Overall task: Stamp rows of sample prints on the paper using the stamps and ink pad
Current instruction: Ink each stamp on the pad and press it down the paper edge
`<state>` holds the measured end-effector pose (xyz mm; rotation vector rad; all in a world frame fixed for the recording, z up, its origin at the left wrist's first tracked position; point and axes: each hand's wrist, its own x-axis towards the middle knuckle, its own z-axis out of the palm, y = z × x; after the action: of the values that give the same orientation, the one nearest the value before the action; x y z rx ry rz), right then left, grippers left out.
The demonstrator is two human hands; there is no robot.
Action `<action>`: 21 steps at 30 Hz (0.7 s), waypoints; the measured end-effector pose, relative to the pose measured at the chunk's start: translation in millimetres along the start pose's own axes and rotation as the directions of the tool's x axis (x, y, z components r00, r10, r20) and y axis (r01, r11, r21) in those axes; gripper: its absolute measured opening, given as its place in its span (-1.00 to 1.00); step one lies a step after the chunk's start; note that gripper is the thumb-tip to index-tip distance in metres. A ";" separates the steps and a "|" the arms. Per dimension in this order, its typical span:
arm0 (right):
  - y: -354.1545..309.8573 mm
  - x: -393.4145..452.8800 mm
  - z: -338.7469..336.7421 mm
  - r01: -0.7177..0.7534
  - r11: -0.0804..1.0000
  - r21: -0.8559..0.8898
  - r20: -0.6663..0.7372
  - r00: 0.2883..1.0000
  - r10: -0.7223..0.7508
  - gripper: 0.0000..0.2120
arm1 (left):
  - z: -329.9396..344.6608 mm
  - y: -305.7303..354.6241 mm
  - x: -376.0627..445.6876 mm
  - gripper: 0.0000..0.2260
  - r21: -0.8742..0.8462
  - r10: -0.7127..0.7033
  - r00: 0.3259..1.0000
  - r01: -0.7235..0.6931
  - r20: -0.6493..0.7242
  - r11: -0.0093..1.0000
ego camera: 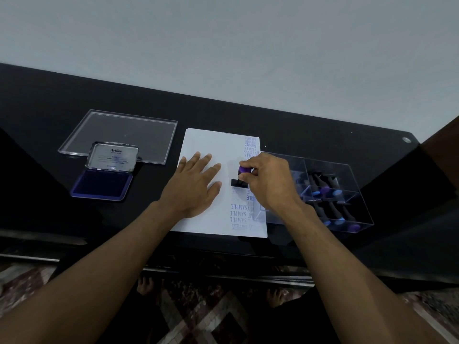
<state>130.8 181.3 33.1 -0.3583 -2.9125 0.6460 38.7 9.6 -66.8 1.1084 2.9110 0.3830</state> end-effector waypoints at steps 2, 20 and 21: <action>0.9 0.4 0.4 0.000 1.000 -0.004 0.002 1.000 0.000 -0.70 | 0.6 -0.3 0.1 -0.41 0.004 0.001 1.000 -0.001 -0.006 1.000; 2.3 5.1 8.7 0.033 0.999 -0.039 -0.005 0.999 -0.034 -0.73 | -0.8 0.5 -0.6 -0.38 0.006 -0.011 1.000 0.011 0.010 1.000; 2.6 5.6 9.0 0.036 0.998 -0.045 -0.005 0.999 -0.036 -0.74 | -0.7 0.8 -0.6 -0.38 0.003 -0.010 1.000 0.010 0.009 1.000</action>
<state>124.3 181.4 24.4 -0.3109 -2.9246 0.5741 39.7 9.6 -66.0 1.0929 2.9092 0.3727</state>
